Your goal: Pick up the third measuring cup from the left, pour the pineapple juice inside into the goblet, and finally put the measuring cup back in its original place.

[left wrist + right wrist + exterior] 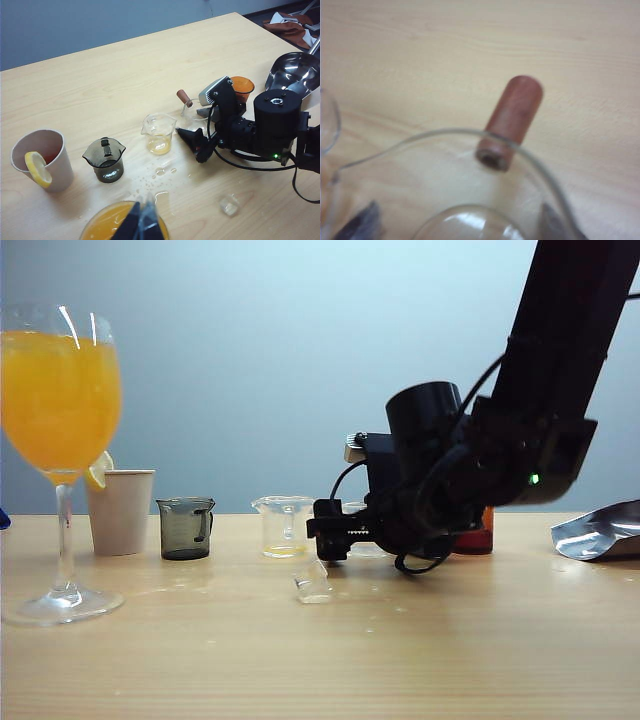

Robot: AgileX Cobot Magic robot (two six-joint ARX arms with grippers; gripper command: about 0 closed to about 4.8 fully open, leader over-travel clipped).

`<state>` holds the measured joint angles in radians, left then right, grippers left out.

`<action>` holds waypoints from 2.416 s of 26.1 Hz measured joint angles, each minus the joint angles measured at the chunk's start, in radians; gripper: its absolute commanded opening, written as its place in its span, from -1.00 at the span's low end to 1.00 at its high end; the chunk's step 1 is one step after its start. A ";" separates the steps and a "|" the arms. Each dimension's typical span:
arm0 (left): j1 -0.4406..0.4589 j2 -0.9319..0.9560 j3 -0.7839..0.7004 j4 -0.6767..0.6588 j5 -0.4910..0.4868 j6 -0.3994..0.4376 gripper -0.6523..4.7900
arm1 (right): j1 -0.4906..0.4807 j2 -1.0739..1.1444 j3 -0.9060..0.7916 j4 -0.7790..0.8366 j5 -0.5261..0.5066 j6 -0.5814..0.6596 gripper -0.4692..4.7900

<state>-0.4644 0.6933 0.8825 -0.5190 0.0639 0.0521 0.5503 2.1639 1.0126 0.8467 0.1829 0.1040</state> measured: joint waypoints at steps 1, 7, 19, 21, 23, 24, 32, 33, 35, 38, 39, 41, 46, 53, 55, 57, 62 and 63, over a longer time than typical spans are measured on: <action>0.000 0.000 0.000 0.000 0.000 0.000 -0.78 | 0.006 -0.023 -0.010 -0.035 -0.001 0.000 0.82; 0.000 0.000 0.000 0.000 0.000 -0.014 -0.78 | 0.019 -0.138 -0.147 -0.070 0.027 -0.008 0.82; 0.000 -0.014 -0.001 -0.029 -0.005 -0.087 -0.78 | 0.032 -0.488 -0.285 -0.336 0.012 0.001 -0.83; 0.000 -0.056 -0.001 -0.034 -0.023 -0.088 -0.78 | 0.031 -0.550 -0.285 -0.437 -0.037 0.001 -0.83; 0.000 -0.095 -0.001 -0.037 -0.024 -0.090 -0.78 | 0.033 -0.641 -0.285 -0.531 -0.095 0.001 -0.83; 0.000 -0.116 -0.002 -0.043 -0.024 -0.091 -0.78 | 0.037 -0.695 -0.289 -0.578 -0.102 0.001 -0.83; 0.000 -0.430 -0.230 -0.031 -0.038 -0.148 -0.78 | 0.037 -1.079 -0.410 -0.778 -0.182 0.001 -0.83; 0.000 -0.465 -0.250 -0.019 -0.041 -0.150 -0.78 | 0.037 -1.144 -0.449 -0.803 -0.183 0.001 -0.83; 0.000 -0.539 -0.302 0.023 -0.042 -0.150 -0.78 | 0.037 -1.244 -0.506 -0.819 -0.184 0.001 -0.83; 0.000 -0.597 -0.375 0.053 -0.048 -0.156 -0.78 | 0.037 -1.402 -0.603 -0.853 -0.184 0.001 -0.83; 0.000 -0.607 -0.391 0.052 -0.048 -0.158 -0.78 | 0.037 -1.436 -0.621 -0.861 -0.184 0.004 -0.83; 0.000 -0.616 -0.435 0.061 -0.049 -0.159 -0.78 | 0.037 -1.514 -0.668 -0.864 -0.184 0.018 -0.83; 0.000 -0.618 -0.587 0.194 -0.046 -0.181 -0.78 | 0.037 -1.683 -0.787 -0.883 -0.183 0.031 -0.83; 0.000 -0.619 -0.768 0.311 -0.045 -0.187 -0.78 | 0.037 -1.873 -0.933 -0.883 -0.181 0.033 -0.83; 0.000 -0.619 -0.808 0.329 -0.041 -0.196 -0.78 | 0.037 -1.917 -0.970 -0.890 -0.180 0.034 -0.83; 0.000 -0.618 -0.826 0.352 -0.041 -0.199 -0.78 | 0.037 -1.937 -0.988 -0.893 -0.179 0.034 -0.83; 0.000 -0.622 -0.877 0.445 -0.040 -0.200 -0.77 | 0.037 -2.014 -1.003 -0.964 -0.179 0.034 -0.82; 0.000 -0.623 -0.877 0.447 -0.042 -0.200 -0.77 | 0.037 -2.022 -1.005 -0.991 -0.179 0.034 -0.82</action>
<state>-0.4644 0.0700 0.0059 -0.0723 0.0223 -0.1474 0.5877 0.1421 0.0078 -0.1440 0.0044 0.1379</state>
